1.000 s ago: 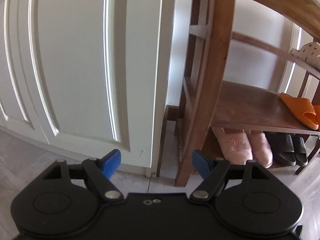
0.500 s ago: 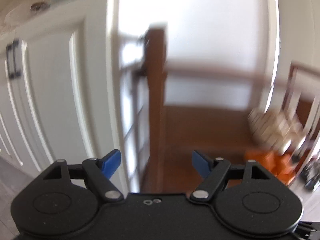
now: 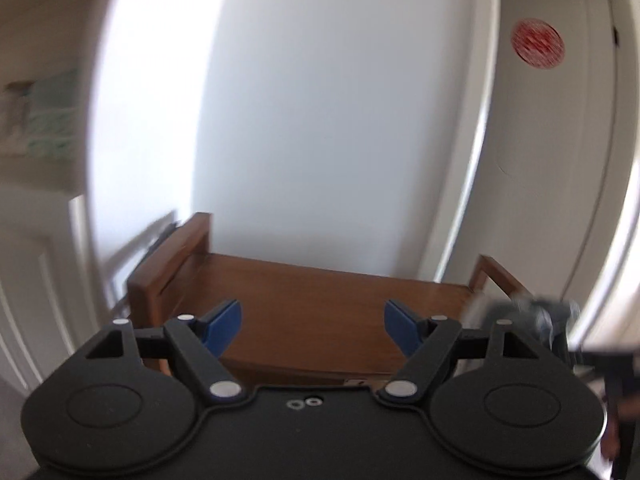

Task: Organize scattered shoes
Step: 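Carry the grey sneakers with the right gripper onto the rack's top surface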

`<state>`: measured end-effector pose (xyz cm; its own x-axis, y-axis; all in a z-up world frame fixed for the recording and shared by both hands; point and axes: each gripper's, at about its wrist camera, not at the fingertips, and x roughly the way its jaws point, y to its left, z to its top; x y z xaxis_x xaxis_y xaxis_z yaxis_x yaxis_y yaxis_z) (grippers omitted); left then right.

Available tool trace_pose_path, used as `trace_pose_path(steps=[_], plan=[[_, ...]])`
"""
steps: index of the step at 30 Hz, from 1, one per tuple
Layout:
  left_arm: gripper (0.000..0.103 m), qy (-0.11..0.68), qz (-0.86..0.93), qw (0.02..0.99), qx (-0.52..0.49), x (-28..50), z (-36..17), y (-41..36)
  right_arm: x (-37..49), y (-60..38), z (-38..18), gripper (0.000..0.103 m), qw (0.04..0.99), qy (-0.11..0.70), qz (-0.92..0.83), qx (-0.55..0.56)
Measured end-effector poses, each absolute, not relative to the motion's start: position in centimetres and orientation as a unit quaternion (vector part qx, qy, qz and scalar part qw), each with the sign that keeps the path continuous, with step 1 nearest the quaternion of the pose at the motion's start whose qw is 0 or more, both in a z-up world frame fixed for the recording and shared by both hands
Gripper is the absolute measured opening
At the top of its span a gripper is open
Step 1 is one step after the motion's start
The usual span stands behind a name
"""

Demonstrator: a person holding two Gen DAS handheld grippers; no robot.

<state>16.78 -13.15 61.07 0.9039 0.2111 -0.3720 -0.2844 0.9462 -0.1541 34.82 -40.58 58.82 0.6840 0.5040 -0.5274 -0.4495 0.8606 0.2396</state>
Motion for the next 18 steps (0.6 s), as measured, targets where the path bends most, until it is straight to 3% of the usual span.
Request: trace_pose_path(steps=[7, 18], plan=[[0.079, 0.196, 0.071, 0.974, -0.087, 23.8, 61.1, -11.9, 43.2, -39.8, 60.8, 0.025, 0.924, 0.315, 0.208, 0.056], [0.079, 0.242, 0.006, 0.969, -0.048, 36.5, 60.5, -6.6, 55.9, -35.1, 59.5, 0.025, 0.894, 0.415, 0.155, 0.074]])
